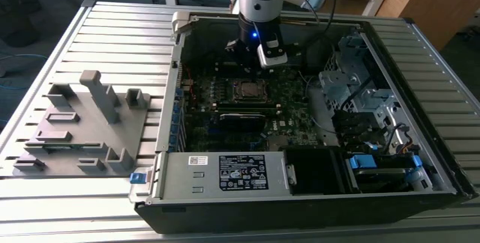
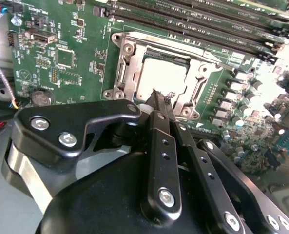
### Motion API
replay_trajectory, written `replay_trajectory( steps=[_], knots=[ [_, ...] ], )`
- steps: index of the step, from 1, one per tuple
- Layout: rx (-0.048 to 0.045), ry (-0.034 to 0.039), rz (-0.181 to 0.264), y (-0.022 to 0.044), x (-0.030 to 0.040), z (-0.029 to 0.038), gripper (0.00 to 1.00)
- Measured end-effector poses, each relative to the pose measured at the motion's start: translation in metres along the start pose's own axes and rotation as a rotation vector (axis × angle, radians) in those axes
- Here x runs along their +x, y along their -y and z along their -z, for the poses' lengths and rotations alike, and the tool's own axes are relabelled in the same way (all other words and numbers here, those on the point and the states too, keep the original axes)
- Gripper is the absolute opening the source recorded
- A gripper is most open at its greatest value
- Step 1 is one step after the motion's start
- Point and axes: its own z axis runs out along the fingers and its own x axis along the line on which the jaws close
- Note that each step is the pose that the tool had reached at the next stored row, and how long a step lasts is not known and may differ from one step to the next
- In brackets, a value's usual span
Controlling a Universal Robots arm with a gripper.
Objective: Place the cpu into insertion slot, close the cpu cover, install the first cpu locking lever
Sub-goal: 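Install the first cpu locking lever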
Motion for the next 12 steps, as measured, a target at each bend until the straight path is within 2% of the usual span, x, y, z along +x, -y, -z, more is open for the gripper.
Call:
replay_trajectory(
  steps=[2,7,12],
  knots=[
    [-0.0001,0.0,0.0,-0.0001,-0.0001,0.0023,0.1],
    [-0.0002,-0.0001,0.0,0.0,-0.0002,0.0026,0.1],
    [-0.0001,-0.0001,0.0,0.0034,-0.0012,0.0027,0.1]
  ],
)
